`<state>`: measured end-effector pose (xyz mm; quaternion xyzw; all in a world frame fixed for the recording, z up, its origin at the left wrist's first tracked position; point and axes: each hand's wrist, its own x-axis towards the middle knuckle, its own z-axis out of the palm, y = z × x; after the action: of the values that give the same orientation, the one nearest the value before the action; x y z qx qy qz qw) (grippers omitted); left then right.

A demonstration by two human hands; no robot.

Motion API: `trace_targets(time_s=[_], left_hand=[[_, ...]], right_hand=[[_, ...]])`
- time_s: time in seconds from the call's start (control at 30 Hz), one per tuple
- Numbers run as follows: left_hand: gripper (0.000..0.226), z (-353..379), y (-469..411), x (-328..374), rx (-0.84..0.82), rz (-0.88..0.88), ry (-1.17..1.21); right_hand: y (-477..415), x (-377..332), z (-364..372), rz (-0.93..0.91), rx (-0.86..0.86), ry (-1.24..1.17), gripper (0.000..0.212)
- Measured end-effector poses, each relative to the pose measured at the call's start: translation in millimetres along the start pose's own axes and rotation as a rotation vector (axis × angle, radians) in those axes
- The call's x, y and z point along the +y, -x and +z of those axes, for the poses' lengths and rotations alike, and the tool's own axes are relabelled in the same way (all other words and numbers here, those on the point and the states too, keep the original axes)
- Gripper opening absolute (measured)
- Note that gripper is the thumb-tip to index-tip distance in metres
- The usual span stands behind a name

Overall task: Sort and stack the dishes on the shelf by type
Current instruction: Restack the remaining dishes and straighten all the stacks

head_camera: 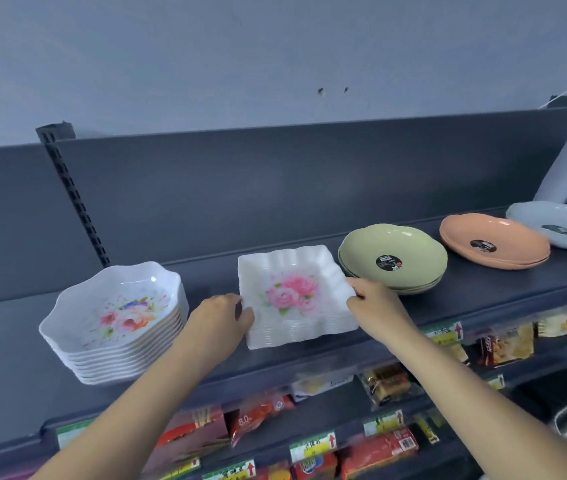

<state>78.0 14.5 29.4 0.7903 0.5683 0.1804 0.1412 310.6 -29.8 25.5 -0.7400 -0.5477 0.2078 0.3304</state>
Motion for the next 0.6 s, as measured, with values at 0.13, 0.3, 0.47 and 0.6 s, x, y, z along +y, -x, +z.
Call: trace_targets(time_s=[0.13, 0.3, 0.47, 0.6], left_hand=[[0.035, -5, 20, 7, 0.194, 0.043, -0.201], [0.027, -40, 53, -3, 0.396, 0.101, -0.484], [0.020, -96, 103, -46, 0.409, -0.018, -0.754], [0.020, -141, 152, -95, 0.432, -0.206, -0.829]], right_hand=[[-2, 5, -9, -0.037, -0.057, 0.049, 0.037], [-1, -23, -23, -0.261, 0.071, 0.215, 0.043], [3, -87, -7, -0.522, 0.030, 0.206, 0.055], [14, -141, 24, -0.688, -0.072, 0.230, 0.053]])
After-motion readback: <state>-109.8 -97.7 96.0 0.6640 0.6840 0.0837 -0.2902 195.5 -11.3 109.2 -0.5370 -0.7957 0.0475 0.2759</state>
